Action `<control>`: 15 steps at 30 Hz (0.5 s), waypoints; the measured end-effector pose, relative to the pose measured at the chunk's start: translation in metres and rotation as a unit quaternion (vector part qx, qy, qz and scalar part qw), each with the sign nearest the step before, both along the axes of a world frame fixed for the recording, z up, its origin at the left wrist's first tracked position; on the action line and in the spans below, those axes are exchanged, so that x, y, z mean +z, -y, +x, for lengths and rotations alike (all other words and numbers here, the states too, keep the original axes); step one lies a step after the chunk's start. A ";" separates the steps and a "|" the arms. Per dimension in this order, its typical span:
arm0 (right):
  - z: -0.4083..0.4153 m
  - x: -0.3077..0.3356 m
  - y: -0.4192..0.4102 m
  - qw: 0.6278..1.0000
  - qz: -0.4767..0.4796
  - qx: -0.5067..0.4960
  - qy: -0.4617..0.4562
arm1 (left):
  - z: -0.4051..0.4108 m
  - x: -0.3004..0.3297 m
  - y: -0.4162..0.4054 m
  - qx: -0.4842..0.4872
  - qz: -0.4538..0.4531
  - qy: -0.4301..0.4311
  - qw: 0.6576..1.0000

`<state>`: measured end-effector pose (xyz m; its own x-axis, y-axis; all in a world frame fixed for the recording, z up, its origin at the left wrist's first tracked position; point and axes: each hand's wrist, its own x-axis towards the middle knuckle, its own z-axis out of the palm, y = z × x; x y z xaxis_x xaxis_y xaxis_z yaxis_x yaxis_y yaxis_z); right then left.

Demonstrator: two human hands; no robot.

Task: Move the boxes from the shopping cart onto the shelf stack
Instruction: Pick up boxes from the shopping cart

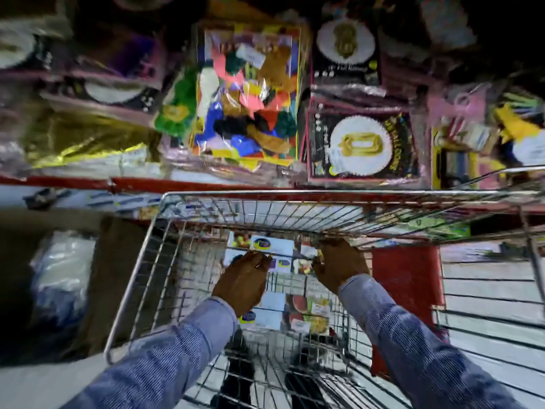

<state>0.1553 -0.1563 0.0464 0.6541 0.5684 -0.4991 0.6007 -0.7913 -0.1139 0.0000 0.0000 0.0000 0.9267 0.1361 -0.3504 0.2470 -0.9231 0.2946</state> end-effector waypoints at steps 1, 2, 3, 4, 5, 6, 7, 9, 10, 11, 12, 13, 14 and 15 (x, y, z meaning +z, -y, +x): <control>0.003 -0.014 -0.003 1.000 -0.004 0.000 -0.016 | 0.006 -0.017 0.000 -0.015 0.005 -0.029 0.999; 0.004 -0.034 -0.006 1.000 -0.006 0.003 -0.025 | 0.009 -0.039 0.002 -0.023 0.002 -0.037 0.999; 0.007 -0.051 -0.007 0.999 -0.008 0.015 -0.032 | 0.013 -0.058 0.002 -0.035 0.014 -0.059 0.998; 0.008 -0.066 -0.009 0.999 -0.011 0.022 -0.045 | 0.015 -0.075 0.003 -0.052 0.015 -0.076 0.996; 0.010 -0.082 -0.010 0.998 -0.008 0.032 -0.048 | 0.017 -0.089 0.005 -0.068 0.030 -0.084 0.994; 0.012 -0.092 -0.012 0.998 -0.007 0.045 -0.048 | 0.017 -0.100 0.008 -0.084 0.043 -0.087 0.992; 0.017 -0.105 -0.014 0.997 -0.003 0.065 -0.044 | 0.016 -0.110 0.011 -0.099 0.061 -0.090 0.989; 0.028 -0.119 -0.022 0.996 0.007 0.080 -0.049 | 0.017 -0.119 0.013 -0.108 0.082 -0.091 0.987; 0.032 -0.122 -0.026 0.996 0.011 0.077 -0.053 | 0.016 -0.122 0.013 -0.104 0.084 -0.087 0.987; 0.035 -0.124 -0.030 0.995 0.021 0.080 -0.047 | 0.015 -0.123 0.013 -0.102 0.087 -0.087 0.987; 0.036 -0.125 -0.034 0.995 0.029 0.086 -0.037 | 0.015 -0.123 0.013 -0.104 0.088 -0.088 0.987; 0.037 -0.127 -0.036 0.994 0.046 0.091 -0.029 | 0.014 -0.121 0.012 -0.106 0.086 -0.090 0.987; 0.037 -0.127 -0.039 0.994 0.054 0.096 -0.029 | 0.014 -0.119 0.011 -0.104 0.076 -0.080 0.988; 0.037 -0.130 -0.040 0.992 0.051 0.108 -0.034 | 0.014 -0.117 0.011 -0.101 0.064 -0.058 0.991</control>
<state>0.1927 -0.1164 -0.0834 0.4780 0.7418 -0.4704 0.7440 -0.6266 -0.2322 0.0136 -0.0106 -0.1174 0.8937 0.0030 -0.4487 0.0797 -0.9851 0.1522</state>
